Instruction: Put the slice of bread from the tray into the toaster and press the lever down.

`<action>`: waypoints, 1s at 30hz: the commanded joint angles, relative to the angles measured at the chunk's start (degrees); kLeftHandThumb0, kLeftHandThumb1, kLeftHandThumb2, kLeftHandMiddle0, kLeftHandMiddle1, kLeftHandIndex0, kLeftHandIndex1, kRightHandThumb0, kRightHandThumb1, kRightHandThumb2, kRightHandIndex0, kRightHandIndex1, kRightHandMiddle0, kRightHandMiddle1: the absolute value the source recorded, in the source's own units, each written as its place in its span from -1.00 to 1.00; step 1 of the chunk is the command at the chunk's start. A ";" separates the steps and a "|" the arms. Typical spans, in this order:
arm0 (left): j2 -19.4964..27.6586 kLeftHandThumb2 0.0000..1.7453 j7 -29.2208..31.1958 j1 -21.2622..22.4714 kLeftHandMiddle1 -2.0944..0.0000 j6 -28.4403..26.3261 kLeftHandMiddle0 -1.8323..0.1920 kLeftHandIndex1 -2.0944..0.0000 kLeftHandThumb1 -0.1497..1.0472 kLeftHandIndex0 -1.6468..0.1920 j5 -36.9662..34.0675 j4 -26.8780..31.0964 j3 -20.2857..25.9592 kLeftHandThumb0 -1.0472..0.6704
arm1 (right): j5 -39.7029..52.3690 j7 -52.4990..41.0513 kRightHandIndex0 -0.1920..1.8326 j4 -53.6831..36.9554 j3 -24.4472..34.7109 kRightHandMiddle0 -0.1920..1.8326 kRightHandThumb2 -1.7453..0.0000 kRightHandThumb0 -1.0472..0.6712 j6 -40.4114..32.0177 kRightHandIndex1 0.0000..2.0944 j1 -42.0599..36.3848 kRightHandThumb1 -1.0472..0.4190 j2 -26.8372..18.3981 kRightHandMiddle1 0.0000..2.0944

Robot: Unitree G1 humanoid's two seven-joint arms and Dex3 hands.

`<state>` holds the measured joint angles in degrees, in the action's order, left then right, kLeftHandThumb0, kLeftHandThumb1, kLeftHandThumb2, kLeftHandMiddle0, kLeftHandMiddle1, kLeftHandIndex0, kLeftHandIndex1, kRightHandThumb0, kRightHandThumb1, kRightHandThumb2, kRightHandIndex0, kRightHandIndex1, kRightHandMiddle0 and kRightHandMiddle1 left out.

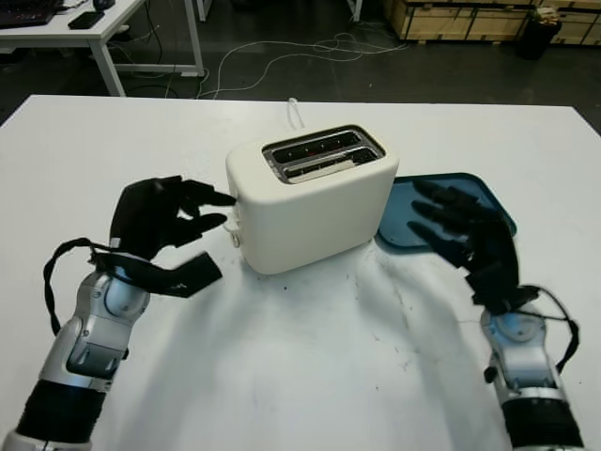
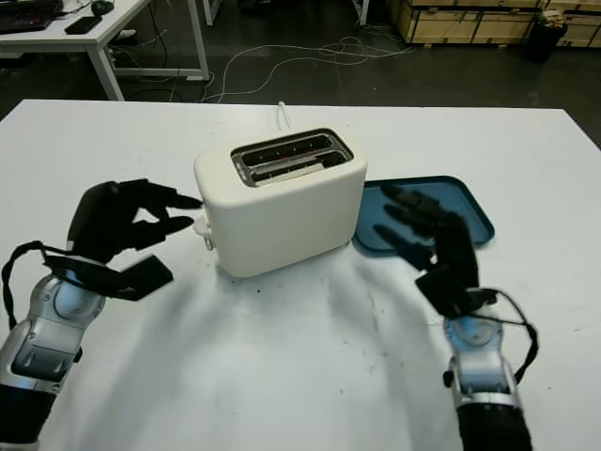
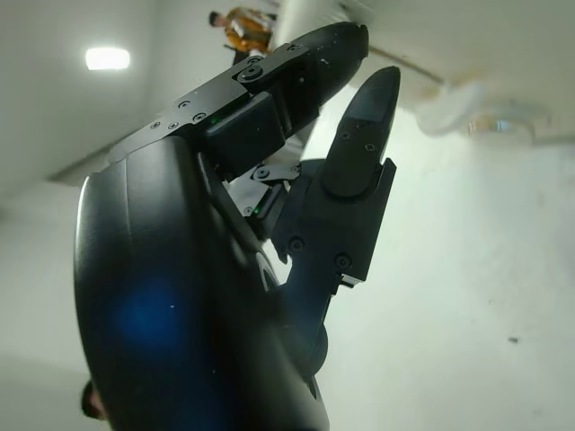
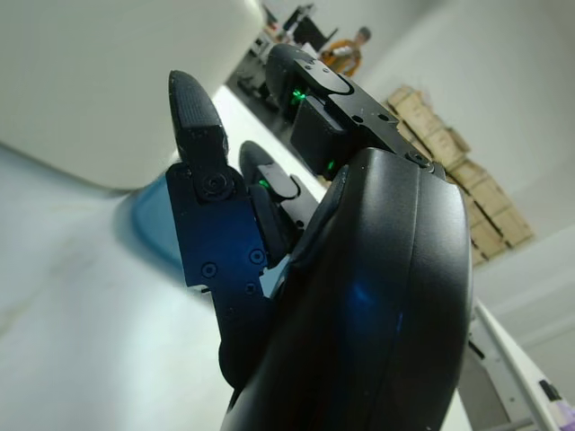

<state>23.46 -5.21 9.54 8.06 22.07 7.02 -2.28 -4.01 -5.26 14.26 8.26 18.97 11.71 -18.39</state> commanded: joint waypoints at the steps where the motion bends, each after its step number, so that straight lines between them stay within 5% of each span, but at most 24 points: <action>1: -1.50 -0.99 -0.84 0.24 -0.17 0.73 0.12 1.00 0.65 -0.39 0.41 2.22 0.29 -0.26 | 2.00 -1.13 -0.09 0.07 0.64 -0.16 0.99 -0.16 -1.80 -1.00 1.89 -0.81 -0.67 -1.00; 19: -8.67 -1.00 -5.23 -5.32 0.23 -6.84 0.20 1.00 0.71 -0.17 5.87 3.83 2.21 -0.45 | 5.30 -4.26 -0.16 -0.35 1.31 -0.25 0.99 -0.09 -10.52 -1.00 6.71 -0.77 -1.79 -1.00; 30: -8.79 -1.00 -3.93 -4.83 0.24 -9.73 0.18 0.99 0.65 -0.19 7.64 3.93 1.33 -0.46 | 5.05 -5.17 -0.16 1.77 -0.14 -0.26 1.00 -0.15 -5.74 -0.99 6.16 -0.77 -1.13 -0.99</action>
<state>14.47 -9.72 4.60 -0.98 28.86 10.22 -0.64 1.14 -10.05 15.66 8.37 11.48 17.66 -19.61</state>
